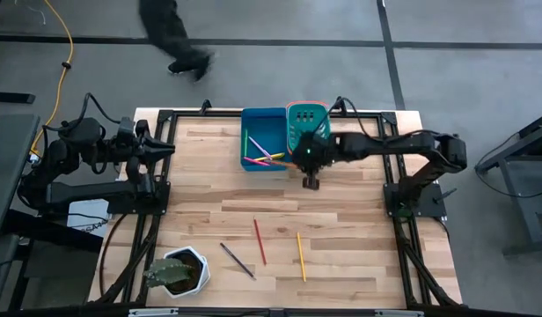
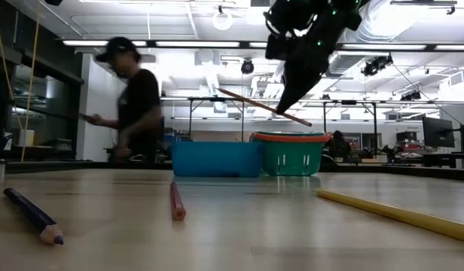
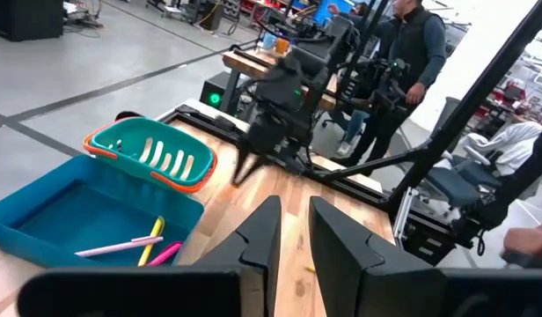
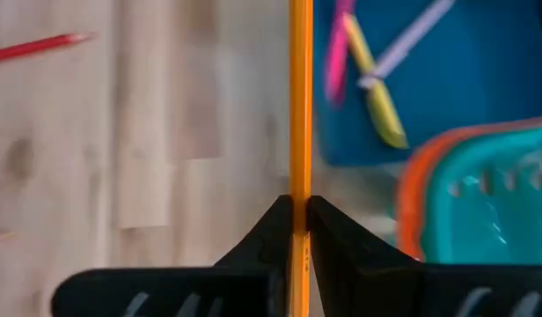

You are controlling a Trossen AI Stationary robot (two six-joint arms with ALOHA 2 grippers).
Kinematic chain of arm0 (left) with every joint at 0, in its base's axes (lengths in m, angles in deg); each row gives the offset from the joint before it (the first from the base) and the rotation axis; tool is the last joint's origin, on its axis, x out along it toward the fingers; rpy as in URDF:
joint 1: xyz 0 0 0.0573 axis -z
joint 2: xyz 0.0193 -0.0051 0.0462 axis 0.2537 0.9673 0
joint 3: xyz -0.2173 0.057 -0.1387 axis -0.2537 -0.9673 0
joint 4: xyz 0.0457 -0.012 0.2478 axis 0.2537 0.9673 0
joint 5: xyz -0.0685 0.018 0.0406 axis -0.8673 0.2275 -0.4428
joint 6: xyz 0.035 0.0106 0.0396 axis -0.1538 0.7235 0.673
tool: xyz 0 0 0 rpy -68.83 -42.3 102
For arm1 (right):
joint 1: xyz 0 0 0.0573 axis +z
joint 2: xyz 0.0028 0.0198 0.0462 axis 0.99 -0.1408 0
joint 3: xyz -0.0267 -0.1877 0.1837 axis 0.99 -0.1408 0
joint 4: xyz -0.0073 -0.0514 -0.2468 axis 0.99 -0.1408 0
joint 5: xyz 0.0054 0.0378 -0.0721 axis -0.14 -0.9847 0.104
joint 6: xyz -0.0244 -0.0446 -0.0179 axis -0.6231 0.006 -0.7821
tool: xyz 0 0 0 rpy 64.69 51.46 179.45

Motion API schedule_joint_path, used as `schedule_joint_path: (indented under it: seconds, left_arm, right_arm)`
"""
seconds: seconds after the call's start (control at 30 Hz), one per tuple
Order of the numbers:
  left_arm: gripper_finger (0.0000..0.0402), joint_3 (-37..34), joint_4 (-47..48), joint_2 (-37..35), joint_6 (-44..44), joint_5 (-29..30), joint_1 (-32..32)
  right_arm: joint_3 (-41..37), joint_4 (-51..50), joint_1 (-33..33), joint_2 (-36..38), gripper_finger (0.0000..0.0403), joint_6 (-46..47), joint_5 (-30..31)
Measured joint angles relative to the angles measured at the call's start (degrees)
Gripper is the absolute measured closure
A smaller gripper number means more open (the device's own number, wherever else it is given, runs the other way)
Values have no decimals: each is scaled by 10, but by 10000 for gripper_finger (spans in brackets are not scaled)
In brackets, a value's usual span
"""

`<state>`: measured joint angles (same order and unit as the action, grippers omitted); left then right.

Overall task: Sort pens & pencils
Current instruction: Put the orange pencil into the green bin

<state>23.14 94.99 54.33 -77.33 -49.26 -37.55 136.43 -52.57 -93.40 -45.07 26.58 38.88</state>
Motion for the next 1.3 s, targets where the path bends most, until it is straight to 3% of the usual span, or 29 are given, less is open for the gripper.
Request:
schedule_joint_path:
  seconds: [0.53, 1.3]
  left_arm:
    - [350, 0, 11, 0, 18, -8, 0]
    - [351, 0, 15, 0, 16, -17, 0]
  right_arm:
    - [0, 47, -149, 0, 384, 98, 2]
    - [0, 26, -207, 0, 384, 280, 1]
